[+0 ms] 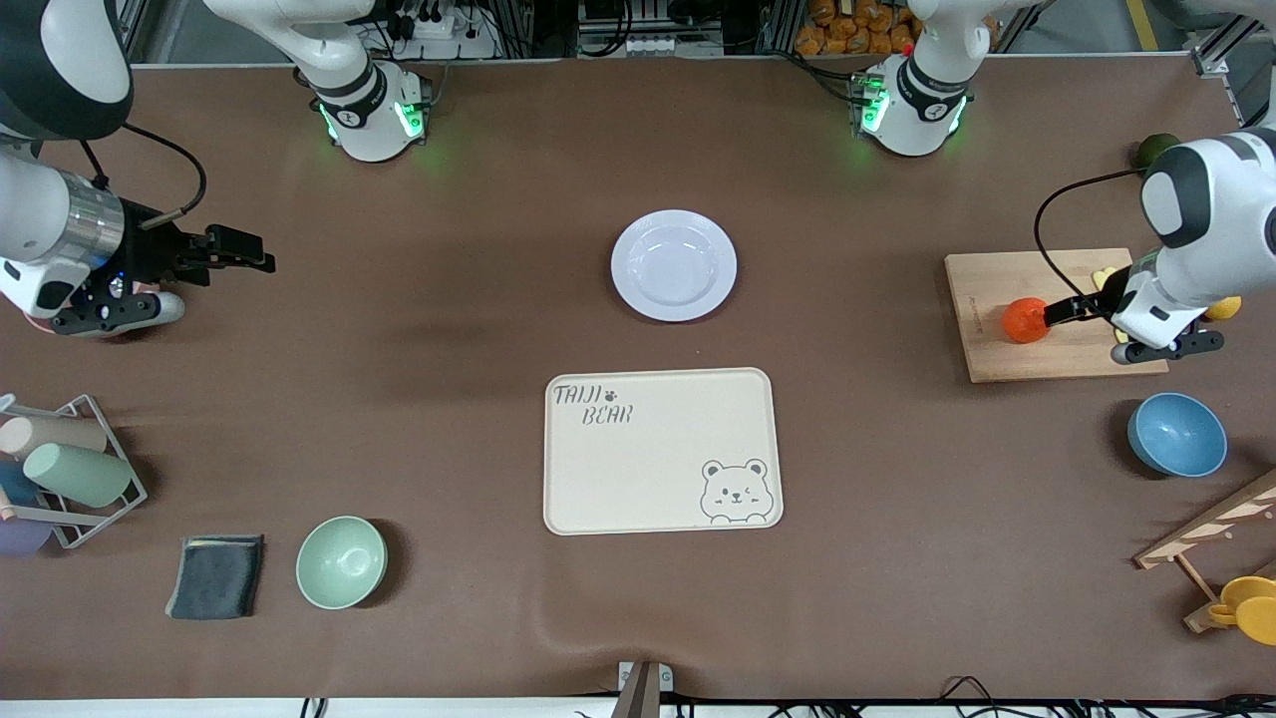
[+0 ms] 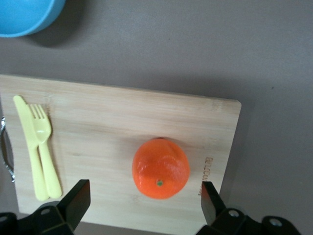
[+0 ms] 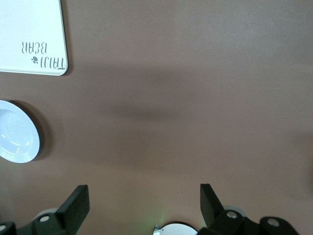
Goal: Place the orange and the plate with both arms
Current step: 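Lower the left gripper over the orange and close on it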
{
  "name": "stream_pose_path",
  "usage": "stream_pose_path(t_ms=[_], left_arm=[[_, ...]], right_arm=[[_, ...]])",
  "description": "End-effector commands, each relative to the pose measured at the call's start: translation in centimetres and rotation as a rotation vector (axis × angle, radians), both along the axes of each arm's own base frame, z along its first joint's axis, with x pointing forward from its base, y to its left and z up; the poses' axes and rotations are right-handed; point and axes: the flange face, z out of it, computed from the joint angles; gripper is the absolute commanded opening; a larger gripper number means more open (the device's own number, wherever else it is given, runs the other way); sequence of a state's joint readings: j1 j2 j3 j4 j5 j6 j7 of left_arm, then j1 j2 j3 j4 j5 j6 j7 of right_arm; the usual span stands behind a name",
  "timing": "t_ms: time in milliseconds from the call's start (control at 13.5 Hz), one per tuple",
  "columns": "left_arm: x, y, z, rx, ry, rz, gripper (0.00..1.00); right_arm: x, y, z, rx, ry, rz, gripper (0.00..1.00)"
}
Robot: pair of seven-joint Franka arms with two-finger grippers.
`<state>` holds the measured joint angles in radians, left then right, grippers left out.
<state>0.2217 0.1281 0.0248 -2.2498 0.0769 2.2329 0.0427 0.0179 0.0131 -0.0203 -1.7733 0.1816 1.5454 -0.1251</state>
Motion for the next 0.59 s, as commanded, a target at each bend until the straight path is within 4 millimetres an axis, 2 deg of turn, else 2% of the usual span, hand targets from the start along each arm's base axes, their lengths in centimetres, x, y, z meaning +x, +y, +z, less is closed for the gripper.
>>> stream_pose_path(t_ms=[0,148,370,519], left_arm=[[0.6,-0.2,-1.9,-0.015,0.003,0.009,1.0],[0.6,-0.9,-2.7,-0.019,0.018,-0.001,1.0],[0.6,-1.0,-4.8,-0.028,0.052,-0.004,1.0],[0.5,-1.2,-5.5,-0.031,0.063,-0.01,1.0]], right_arm=[[0.2,0.1,0.0,0.012,-0.008,-0.014,1.0],[0.0,2.3,0.0,0.012,-0.004,0.026,1.0],[0.1,2.4,-0.2,0.009,-0.006,0.029,1.0],[0.2,2.5,-0.3,0.007,-0.006,0.031,1.0]])
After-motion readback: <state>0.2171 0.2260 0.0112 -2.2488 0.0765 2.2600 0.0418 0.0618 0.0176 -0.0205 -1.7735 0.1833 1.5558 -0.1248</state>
